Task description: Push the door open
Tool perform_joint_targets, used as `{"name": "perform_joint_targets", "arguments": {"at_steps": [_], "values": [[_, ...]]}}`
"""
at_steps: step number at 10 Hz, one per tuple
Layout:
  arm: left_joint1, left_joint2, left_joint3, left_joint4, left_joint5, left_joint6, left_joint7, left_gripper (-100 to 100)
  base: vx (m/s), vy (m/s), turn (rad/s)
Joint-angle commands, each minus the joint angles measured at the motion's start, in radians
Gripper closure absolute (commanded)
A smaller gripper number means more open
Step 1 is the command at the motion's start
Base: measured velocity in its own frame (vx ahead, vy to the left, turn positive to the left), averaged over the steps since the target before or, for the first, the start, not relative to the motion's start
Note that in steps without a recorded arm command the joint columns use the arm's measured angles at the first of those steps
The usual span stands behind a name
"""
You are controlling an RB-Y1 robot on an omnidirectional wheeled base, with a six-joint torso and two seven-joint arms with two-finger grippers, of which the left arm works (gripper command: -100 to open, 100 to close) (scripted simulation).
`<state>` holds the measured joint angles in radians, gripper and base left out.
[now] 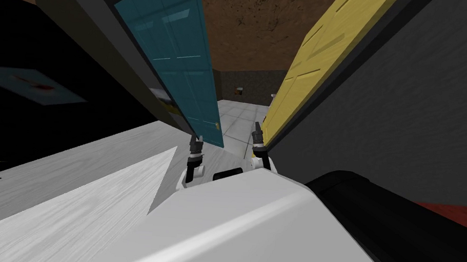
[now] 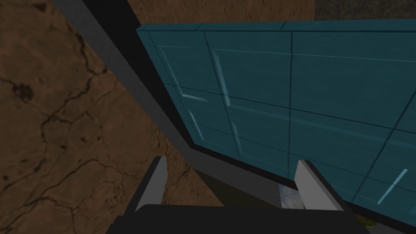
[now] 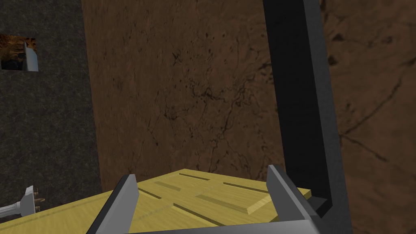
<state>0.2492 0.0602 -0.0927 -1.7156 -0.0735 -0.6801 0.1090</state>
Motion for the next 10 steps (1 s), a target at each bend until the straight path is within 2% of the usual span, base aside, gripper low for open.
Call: {"name": "perform_joint_targets", "arguments": {"at_steps": [1, 4, 5, 8, 9, 10], "values": [[-0.017, 0.005, -0.001, 0.047, 0.001, -0.008, 0.002, -100, 0.053, 0.057, -0.066], [-0.059, 0.013, -0.008, 0.144, 0.002, -0.02, 0.004, -100, 0.07, 0.087, -0.122], [-0.059, 0.013, -0.008, 0.154, 0.002, -0.02, 0.004, -100, 0.052, 0.085, -0.04], [-0.103, 0.018, -0.014, 0.255, 0.004, -0.033, 0.007, -100, 0.062, 0.078, -0.106], [-0.103, 0.018, -0.014, 0.264, 0.004, -0.033, 0.007, -100, 0.048, 0.076, -0.046], [-0.117, 0.02, -0.016, 0.301, 0.004, -0.037, 0.008, -100, 0.049, 0.056, -0.053]]}}
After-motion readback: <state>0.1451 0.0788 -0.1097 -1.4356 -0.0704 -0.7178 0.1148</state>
